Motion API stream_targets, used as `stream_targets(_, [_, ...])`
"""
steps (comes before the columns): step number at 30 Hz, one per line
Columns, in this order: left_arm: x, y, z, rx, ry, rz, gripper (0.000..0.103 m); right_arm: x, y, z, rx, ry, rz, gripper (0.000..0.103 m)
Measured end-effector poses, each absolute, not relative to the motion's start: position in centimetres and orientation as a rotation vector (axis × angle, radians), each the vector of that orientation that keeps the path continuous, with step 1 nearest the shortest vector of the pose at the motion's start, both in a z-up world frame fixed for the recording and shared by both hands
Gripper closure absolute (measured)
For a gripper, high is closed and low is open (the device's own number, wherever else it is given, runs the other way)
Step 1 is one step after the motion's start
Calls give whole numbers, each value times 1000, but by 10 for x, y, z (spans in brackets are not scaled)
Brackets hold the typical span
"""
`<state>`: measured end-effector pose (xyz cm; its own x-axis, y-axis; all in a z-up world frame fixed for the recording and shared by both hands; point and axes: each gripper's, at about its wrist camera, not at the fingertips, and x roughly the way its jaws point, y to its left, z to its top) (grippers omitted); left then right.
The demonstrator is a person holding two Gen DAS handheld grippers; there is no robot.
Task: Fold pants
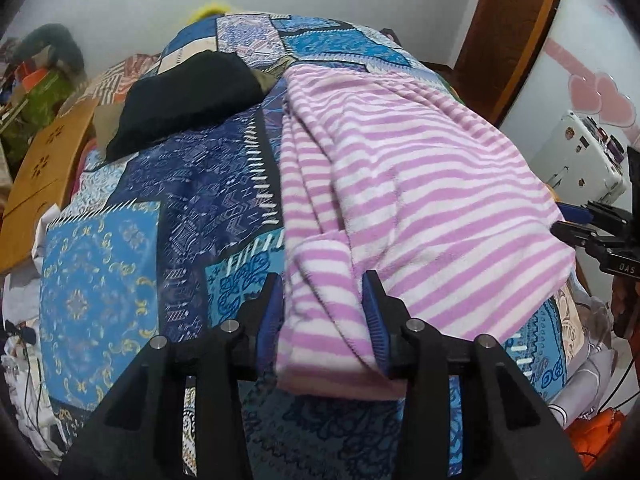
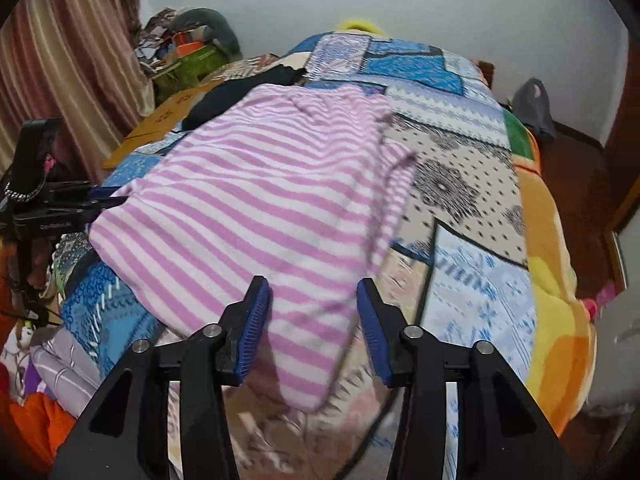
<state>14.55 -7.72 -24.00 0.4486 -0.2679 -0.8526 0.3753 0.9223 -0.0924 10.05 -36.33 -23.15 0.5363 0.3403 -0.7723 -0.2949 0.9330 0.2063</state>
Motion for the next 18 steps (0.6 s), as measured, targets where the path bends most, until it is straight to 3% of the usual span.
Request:
stream_targets(10, [139, -54, -233, 176, 1043, -307, 56, 85, -399, -242, -19, 1004, 201, 59])
stream_targets(18, [145, -43, -201, 151, 1006, -278, 56, 90, -410, -209, 61, 904, 196, 56])
